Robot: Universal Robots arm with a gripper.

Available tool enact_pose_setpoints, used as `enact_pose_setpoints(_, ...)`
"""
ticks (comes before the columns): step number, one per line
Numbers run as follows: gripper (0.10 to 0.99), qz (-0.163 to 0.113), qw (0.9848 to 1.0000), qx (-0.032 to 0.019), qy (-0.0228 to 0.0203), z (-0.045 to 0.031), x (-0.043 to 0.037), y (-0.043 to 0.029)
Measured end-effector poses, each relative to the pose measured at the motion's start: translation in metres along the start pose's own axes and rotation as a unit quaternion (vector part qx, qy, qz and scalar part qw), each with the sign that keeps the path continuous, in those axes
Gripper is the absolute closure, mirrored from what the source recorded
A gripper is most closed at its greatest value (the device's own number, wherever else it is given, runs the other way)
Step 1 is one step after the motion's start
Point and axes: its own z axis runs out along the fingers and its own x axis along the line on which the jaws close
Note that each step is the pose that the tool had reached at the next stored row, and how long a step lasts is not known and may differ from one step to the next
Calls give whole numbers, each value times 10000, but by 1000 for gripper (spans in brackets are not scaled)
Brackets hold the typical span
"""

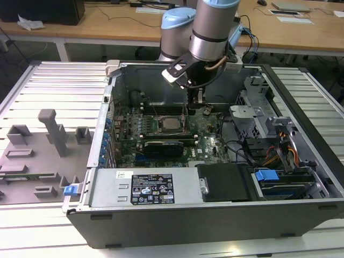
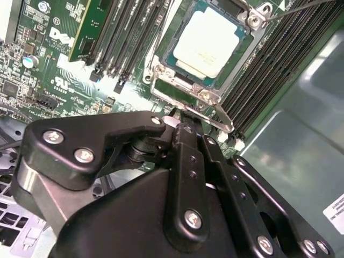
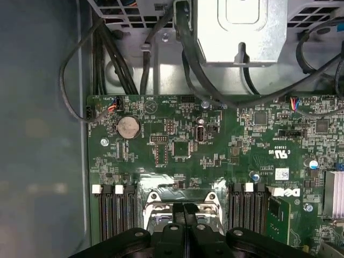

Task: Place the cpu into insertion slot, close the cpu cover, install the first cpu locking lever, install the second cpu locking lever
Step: 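Close the cpu cover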

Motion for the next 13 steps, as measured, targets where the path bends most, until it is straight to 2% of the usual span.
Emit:
enact_pose_setpoints(5,980,-1,10000,-29,1,2,1,-46)
enact_pose_setpoints(8,980,-1,10000,-82,1,5,1,-97)
enact_pose_setpoints(9,980,-3,9999,-140,2,8,1,-137)
enact_pose_setpoints(11,980,-4,9998,-215,3,12,-1,-196)
enact_pose_setpoints(13,980,-5,9994,-332,4,20,-2,-282)
